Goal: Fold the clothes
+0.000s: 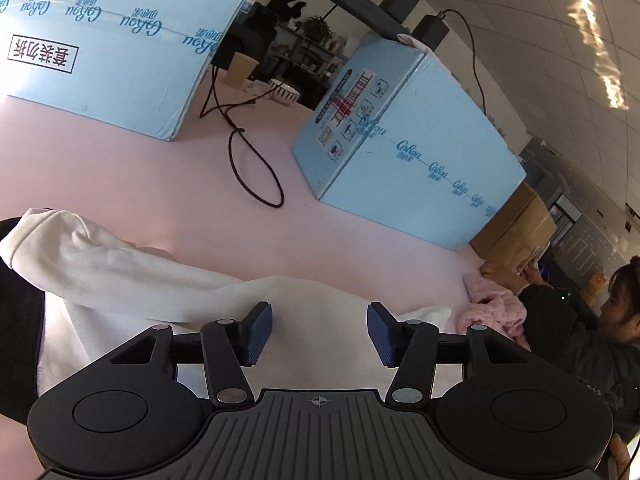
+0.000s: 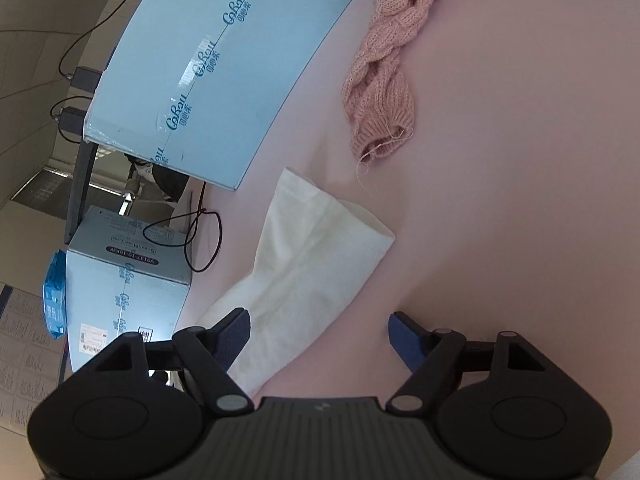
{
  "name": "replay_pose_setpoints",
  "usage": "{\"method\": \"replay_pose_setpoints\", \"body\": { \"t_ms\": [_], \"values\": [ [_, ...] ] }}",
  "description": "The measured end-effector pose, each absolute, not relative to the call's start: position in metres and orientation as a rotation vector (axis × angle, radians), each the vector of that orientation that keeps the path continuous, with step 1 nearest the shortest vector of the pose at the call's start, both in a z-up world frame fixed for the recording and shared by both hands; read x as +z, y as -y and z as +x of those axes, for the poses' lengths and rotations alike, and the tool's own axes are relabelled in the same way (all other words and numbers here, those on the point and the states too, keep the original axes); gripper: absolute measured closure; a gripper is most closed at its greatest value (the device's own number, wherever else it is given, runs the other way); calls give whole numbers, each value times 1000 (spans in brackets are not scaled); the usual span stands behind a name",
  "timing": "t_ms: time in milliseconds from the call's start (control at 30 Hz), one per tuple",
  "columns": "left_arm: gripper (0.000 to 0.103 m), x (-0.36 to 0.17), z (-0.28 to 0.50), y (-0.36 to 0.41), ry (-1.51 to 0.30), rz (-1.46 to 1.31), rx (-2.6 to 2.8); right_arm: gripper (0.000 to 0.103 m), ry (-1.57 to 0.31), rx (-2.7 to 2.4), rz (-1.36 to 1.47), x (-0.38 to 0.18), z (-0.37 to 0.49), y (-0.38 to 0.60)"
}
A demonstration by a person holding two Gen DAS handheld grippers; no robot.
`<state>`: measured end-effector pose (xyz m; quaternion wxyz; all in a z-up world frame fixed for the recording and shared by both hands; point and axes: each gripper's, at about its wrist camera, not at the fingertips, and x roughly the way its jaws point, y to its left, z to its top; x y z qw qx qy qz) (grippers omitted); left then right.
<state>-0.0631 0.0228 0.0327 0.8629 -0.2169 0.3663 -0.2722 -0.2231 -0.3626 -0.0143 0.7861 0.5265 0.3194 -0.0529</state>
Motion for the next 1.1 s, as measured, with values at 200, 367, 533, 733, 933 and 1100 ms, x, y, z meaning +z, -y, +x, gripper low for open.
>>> {"method": "replay_pose_setpoints", "body": {
  "t_ms": [200, 367, 533, 733, 933, 1100],
  "values": [
    [52, 23, -57, -27, -803, -484, -569, 51, -533, -258, 1121, -20, -199, 349],
    [52, 43, -72, -36, -806, -492, -579, 96, -498, -210, 1084, -30, -199, 357],
    [49, 29, -67, -17, -870, -537, -648, 97, -381, -204, 1026, -7, -212, 356],
    [43, 30, -62, -30, -861, -662, -715, 98, -287, -240, 979, 22, -222, 349],
    [43, 67, -86, -88, -672, -768, -679, 99, -344, -186, 940, 49, -196, 337],
    [43, 81, -119, -136, -572, -816, -637, 99, -333, 5, 890, 85, -161, 283]
  ]
}}
